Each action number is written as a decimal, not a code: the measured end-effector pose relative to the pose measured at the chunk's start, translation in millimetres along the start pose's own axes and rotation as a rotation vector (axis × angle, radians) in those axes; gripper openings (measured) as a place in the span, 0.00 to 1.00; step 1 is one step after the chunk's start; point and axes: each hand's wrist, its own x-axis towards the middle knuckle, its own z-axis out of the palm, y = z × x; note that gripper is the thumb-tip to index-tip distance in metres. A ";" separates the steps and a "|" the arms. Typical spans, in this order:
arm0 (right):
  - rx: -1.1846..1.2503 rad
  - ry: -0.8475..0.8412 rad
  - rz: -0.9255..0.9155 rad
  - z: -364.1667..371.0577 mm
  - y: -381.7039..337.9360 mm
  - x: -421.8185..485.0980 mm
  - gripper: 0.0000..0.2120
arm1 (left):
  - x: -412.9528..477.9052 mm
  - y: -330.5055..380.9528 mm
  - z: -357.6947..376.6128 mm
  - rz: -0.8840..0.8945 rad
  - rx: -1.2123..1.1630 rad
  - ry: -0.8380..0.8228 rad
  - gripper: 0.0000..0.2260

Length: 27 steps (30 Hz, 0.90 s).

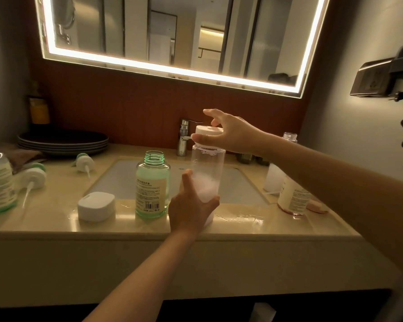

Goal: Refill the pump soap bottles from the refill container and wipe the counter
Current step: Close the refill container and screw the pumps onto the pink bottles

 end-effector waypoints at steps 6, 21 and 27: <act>-0.005 0.049 0.021 -1.2 -0.4 1.2 0.34 | 0.0 -0.5 0.7 -0.006 0.009 0.004 0.35; -0.304 0.179 0.007 8.1 2.8 2.2 0.37 | 0.8 -4.2 4.2 -0.007 0.034 0.005 0.34; -0.100 -0.017 0.019 4.0 3.0 4.1 0.31 | 0.5 -4.4 3.9 -0.002 0.021 0.007 0.34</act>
